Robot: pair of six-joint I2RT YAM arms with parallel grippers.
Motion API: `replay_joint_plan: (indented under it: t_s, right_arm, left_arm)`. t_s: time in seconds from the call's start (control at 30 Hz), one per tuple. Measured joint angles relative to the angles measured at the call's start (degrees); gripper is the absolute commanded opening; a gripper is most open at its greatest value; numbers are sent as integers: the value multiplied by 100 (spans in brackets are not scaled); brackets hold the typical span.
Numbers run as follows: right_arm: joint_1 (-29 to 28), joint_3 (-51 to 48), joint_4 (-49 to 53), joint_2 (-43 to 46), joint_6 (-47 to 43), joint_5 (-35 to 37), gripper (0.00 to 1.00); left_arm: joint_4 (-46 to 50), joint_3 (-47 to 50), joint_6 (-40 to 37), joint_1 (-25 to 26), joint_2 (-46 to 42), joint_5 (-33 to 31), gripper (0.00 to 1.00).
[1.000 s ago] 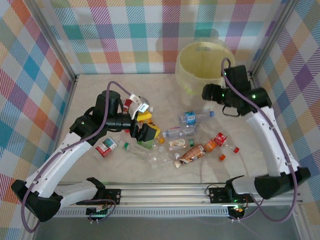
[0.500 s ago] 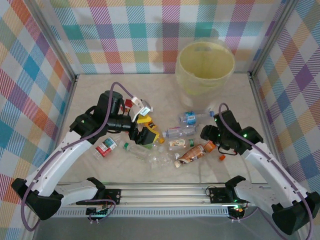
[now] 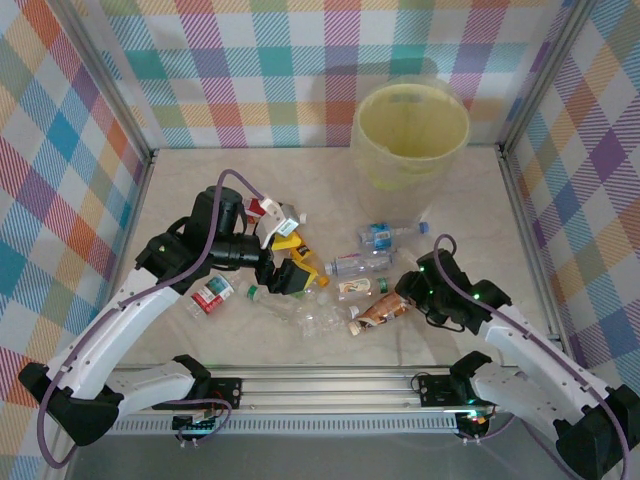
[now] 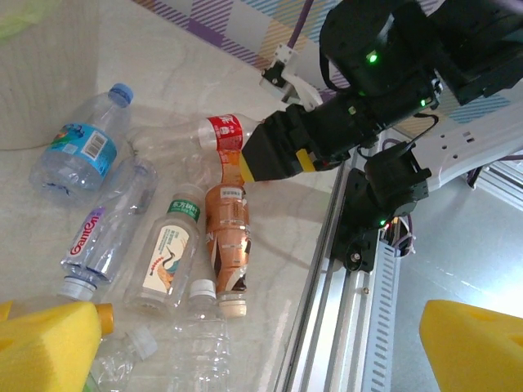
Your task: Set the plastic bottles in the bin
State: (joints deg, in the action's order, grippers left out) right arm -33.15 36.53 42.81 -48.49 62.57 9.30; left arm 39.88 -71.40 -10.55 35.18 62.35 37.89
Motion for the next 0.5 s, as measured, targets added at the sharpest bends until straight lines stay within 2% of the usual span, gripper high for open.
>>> replay_joint_plan:
  t_s: [0.5]
  right_arm:
    - [-323, -723, -1311, -667, 649, -149, 71]
  left_arm:
    - [-195, 37, 63, 0, 7, -4, 100]
